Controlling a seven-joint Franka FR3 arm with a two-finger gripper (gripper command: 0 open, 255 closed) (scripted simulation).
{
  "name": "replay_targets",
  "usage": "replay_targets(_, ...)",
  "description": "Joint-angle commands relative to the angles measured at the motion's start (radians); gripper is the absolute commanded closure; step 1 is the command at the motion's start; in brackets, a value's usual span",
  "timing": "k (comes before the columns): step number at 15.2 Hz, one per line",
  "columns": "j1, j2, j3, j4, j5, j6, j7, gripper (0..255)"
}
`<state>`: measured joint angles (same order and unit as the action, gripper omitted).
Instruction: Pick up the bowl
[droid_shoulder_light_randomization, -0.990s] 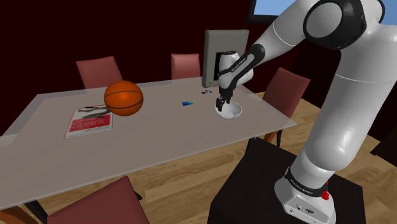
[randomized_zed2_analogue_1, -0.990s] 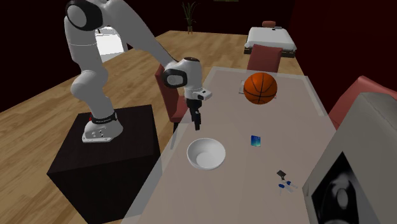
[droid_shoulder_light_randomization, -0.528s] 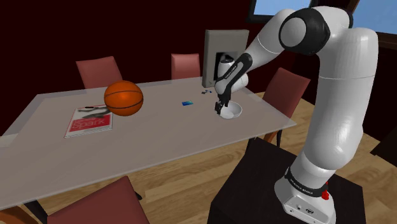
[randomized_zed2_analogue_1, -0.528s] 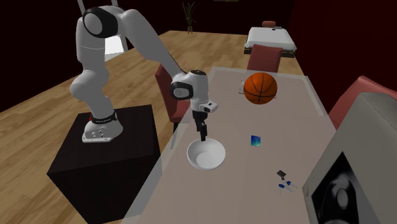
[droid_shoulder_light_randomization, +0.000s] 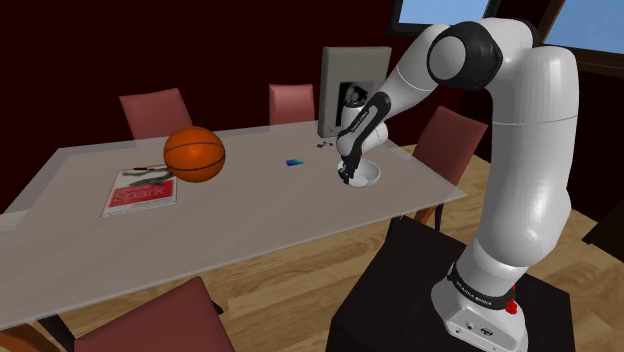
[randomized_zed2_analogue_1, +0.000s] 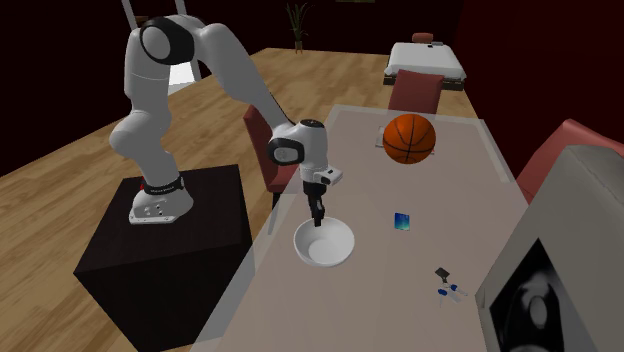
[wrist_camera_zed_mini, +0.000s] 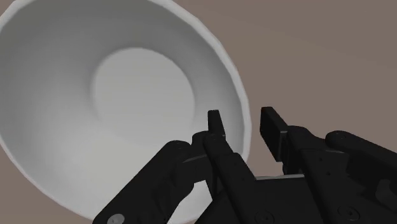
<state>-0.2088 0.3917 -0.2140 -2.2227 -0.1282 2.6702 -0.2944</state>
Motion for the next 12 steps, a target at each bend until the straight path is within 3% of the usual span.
replay_targets(1,0.0,0.001,0.0,0.001,0.0,0.001,0.0,255)
replay_targets(8,0.0,0.004,0.001,0.001,0.001,0.003,0.0,255)
replay_targets(12,0.004,-0.044,-0.004,-0.002,-0.005,-0.042,-0.001,255)
